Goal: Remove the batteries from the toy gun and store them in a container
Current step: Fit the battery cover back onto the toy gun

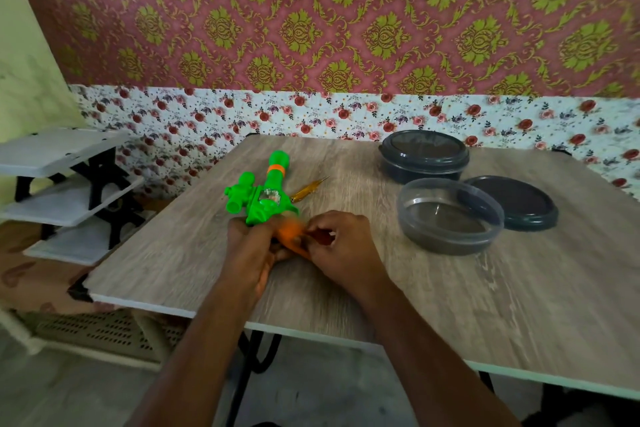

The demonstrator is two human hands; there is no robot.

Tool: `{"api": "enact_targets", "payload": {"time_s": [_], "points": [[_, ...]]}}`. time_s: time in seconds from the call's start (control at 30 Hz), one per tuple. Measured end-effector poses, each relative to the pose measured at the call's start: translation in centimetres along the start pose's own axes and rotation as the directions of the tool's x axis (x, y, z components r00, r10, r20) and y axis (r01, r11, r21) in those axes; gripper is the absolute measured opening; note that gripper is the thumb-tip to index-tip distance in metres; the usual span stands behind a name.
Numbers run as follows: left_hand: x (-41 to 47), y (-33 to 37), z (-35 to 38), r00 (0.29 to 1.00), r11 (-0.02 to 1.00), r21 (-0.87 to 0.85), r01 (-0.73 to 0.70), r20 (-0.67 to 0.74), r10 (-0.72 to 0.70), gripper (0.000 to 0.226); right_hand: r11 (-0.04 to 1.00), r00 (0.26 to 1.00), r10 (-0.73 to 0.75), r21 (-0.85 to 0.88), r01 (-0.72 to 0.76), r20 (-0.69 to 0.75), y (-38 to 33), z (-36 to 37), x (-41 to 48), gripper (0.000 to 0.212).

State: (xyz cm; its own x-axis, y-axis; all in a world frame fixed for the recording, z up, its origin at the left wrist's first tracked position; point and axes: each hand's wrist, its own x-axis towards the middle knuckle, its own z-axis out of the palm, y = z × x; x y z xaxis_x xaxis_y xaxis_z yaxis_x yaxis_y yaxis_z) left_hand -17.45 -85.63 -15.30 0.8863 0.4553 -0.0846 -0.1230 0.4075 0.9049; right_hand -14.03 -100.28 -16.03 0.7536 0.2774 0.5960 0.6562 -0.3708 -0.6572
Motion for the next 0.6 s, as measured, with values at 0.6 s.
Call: {"api": "enact_targets", "payload": {"time_s": [0.6], "points": [[0.6, -0.8, -0.1, 1.0, 0.999, 0.033, -0.015, 0.005, 0.015, 0.054, 0.95, 0.952, 0.286, -0.166, -0.265, 0.113, 3.1, -7.0, -2.2, 0.029]]}}
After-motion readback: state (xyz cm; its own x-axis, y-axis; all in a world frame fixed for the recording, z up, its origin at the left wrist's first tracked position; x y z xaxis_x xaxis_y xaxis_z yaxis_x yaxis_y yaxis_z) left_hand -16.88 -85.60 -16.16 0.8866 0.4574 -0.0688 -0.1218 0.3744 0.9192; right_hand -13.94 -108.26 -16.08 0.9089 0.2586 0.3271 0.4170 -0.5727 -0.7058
